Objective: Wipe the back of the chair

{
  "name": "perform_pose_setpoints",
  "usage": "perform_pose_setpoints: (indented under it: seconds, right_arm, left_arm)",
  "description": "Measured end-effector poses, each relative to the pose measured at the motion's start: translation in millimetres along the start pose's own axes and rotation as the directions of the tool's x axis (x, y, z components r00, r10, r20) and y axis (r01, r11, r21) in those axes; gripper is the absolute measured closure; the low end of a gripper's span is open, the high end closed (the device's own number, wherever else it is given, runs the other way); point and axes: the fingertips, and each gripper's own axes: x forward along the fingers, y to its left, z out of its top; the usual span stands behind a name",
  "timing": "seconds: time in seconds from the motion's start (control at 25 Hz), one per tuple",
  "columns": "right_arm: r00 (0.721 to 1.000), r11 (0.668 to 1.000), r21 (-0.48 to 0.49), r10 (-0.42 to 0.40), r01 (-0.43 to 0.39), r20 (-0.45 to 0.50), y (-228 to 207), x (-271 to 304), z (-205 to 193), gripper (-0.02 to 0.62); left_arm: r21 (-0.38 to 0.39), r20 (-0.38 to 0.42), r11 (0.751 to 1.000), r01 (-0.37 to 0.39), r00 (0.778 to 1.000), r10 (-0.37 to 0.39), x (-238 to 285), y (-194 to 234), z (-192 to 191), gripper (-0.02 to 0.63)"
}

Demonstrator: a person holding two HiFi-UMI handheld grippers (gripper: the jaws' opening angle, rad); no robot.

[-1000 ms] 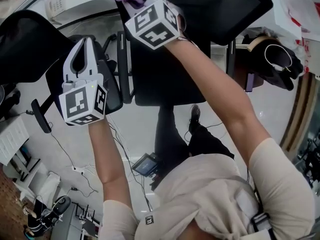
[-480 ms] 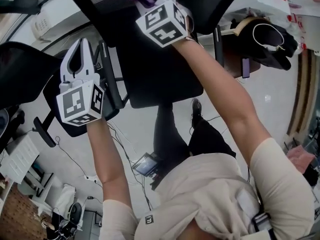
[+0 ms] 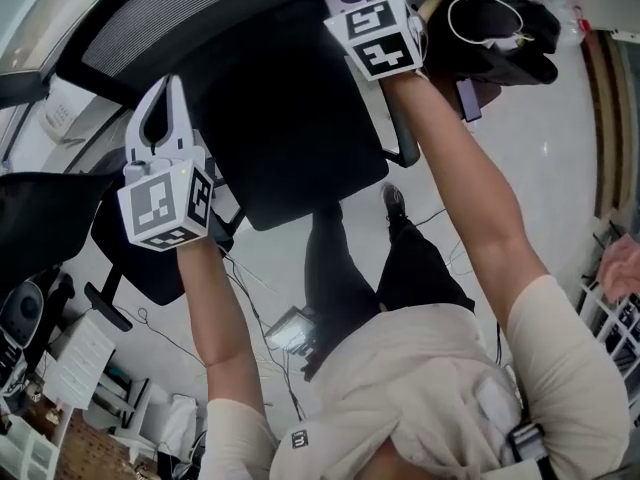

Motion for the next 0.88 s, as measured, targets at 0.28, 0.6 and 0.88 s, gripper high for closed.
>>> perform_pose_setpoints:
  seconds: [0.28,0.6,0.88]
  right_arm:
    - [1.0,1.0,0.021,0.022,-0.023,0.003,-1.5,-1.9,-3.2,0.509]
    - [0.998,0.998,0.019,0.067,-0.068,0.012,22.3,10.9,4.7,0.509]
    - [0.976,0.976,-0.049,0.215,-0.213,0.043,118.6,42.1,47.8,0.509]
  left_arm:
    - [0.009,-0.004,0.999,0.033,0.999,-0.033,15.6,-29.1,3.5,0.598]
    - [-0.009,-0.007,1.0,-0.011,1.0,0.011,5.6,-8.5,-5.4,0.598]
    - [-0.05,-0.023,0.992,-0.117,0.993,0.116,-31.3,49.1,-26.7,0.598]
